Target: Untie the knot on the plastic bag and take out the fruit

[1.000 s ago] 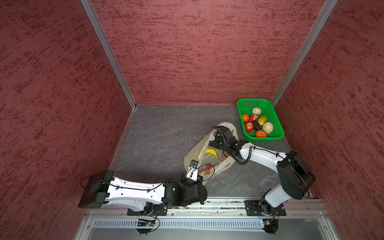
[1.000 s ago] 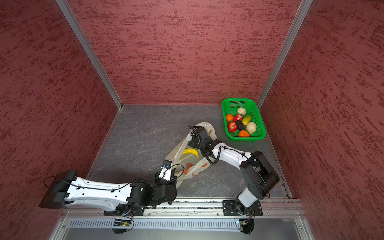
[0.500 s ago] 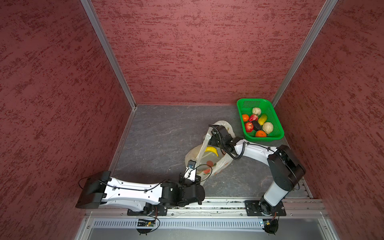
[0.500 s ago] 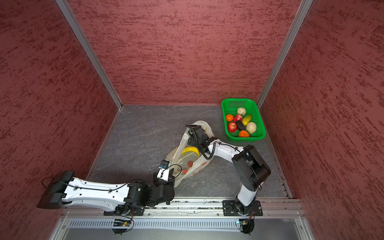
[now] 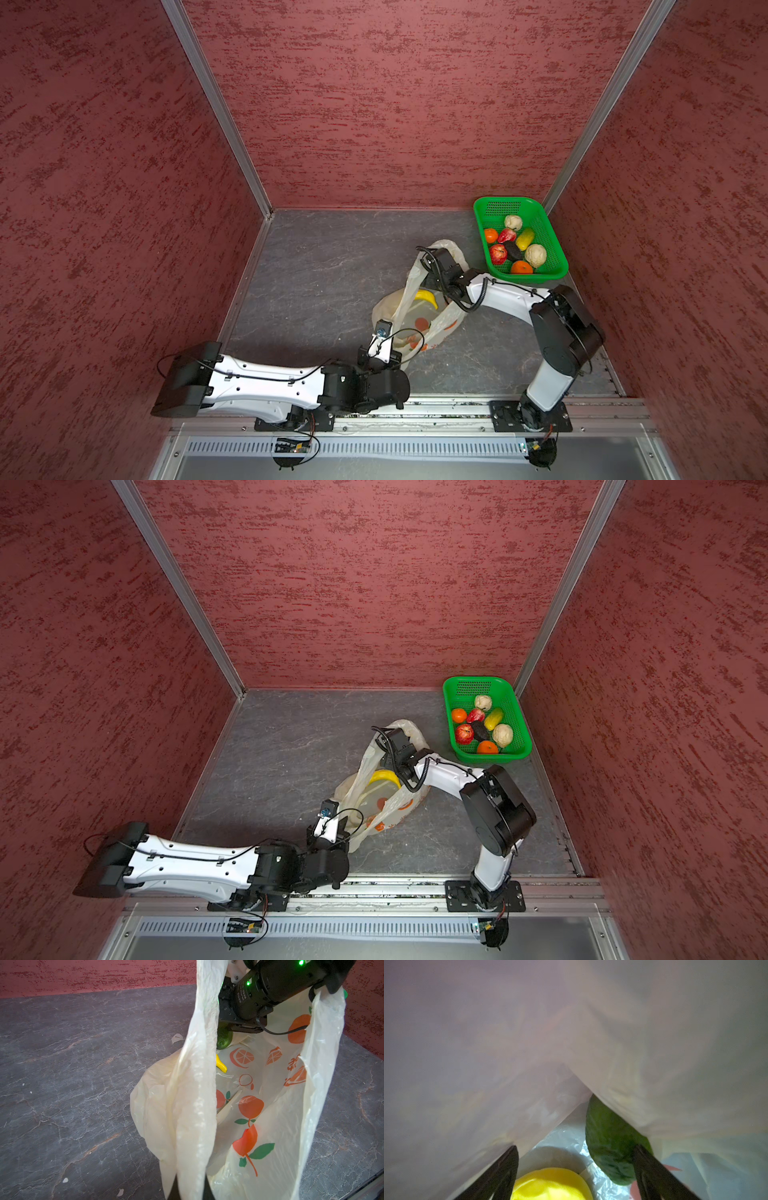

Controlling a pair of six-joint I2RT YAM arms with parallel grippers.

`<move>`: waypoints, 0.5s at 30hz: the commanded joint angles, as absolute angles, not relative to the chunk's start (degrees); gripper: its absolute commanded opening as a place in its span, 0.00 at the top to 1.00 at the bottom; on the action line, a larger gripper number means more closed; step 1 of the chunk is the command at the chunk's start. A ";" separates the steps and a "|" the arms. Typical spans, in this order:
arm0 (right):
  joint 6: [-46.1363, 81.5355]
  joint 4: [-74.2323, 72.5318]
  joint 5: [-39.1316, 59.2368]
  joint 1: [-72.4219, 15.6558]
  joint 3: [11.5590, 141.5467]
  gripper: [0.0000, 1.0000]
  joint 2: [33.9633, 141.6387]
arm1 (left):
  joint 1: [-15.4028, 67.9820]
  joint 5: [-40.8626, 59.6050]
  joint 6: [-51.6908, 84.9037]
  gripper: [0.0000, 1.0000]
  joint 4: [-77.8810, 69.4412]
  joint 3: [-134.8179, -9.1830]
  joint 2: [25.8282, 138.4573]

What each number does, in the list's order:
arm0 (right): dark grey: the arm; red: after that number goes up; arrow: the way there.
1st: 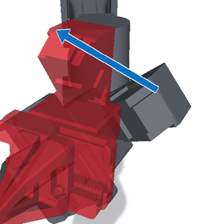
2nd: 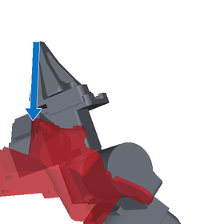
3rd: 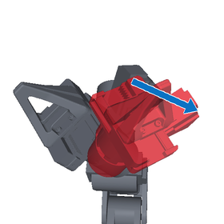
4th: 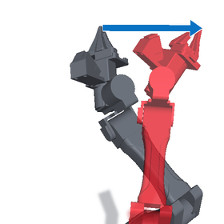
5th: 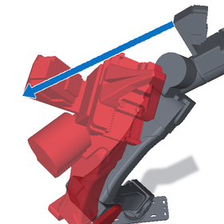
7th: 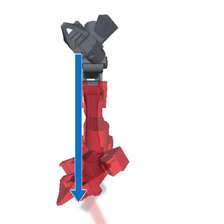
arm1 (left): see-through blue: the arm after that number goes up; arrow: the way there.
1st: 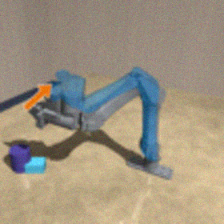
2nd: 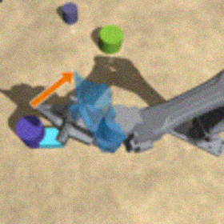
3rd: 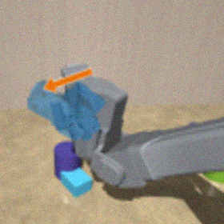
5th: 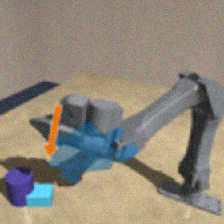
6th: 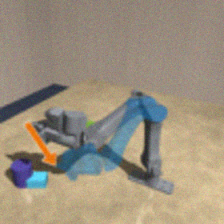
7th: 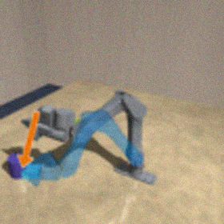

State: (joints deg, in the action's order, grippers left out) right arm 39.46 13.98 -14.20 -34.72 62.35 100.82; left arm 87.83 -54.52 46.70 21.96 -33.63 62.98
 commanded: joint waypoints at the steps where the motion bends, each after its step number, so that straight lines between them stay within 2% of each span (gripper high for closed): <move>1: 40.53 15.54 -11.35 -34.02 61.50 0.14 103.66 | 88.10 -55.01 47.09 1.00 22.16 -33.24 62.68; 9: 39.98 19.09 -11.59 -32.64 63.21 0.14 106.24 | 88.25 -55.14 47.94 1.00 22.37 -33.27 62.92; 15: 40.38 16.91 -9.97 -30.28 59.96 0.13 104.07 | 88.68 -55.46 48.47 1.00 22.72 -33.26 62.94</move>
State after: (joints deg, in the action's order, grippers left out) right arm 39.05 14.24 -12.21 -32.01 61.54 103.33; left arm 88.05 -54.57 47.62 21.98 -33.63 62.98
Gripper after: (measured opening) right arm 0.866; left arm 0.043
